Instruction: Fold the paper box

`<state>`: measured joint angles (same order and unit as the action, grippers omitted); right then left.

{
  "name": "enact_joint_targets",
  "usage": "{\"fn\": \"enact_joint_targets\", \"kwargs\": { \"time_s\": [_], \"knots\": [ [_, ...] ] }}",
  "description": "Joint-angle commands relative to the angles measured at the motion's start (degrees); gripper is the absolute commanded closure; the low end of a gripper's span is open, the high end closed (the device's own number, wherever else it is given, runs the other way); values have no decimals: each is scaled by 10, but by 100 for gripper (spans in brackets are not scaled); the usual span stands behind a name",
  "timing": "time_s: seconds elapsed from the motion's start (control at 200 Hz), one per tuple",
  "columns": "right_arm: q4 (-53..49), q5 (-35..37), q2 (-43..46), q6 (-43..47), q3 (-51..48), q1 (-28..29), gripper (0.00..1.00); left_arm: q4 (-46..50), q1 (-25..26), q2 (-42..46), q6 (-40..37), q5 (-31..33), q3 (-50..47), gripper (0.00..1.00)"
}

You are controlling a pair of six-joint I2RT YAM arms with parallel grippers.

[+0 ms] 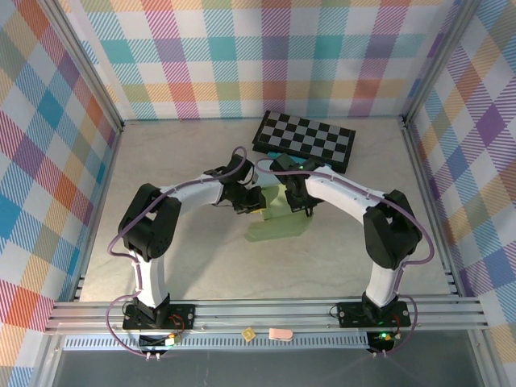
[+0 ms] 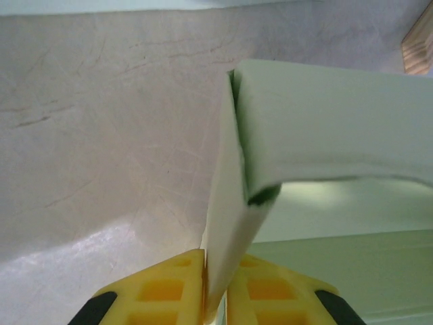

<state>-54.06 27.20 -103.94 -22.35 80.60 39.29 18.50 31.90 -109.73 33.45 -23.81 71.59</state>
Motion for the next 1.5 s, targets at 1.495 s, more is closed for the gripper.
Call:
{"fn": "enact_joint_targets", "kwargs": {
  "time_s": [1.495],
  "knots": [
    [0, -129, -25, 16, 2, -11, 100, -83, 26, -6, -2, 184, 10, 92]
  ]
}}
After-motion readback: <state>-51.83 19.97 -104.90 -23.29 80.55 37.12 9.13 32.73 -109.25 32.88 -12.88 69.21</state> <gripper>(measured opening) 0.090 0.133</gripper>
